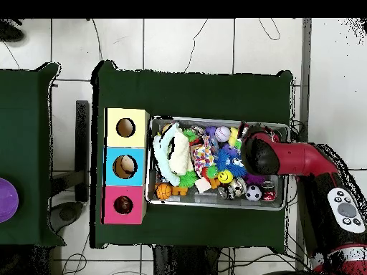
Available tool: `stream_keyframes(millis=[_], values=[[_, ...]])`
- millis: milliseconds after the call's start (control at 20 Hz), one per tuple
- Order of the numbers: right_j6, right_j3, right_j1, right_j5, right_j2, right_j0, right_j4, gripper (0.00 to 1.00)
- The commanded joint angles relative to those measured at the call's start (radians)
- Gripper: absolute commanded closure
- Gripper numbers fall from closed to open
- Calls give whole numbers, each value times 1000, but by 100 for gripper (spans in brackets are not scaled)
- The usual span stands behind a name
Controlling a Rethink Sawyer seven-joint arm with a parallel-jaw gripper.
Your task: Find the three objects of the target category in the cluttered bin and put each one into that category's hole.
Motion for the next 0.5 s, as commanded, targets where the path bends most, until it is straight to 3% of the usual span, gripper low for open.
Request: stream_keyframes(millis=[50,500], values=[[-88,-2,88,268,-65,14,2,0],[-103,50,118,326,-48,0,45,0]])
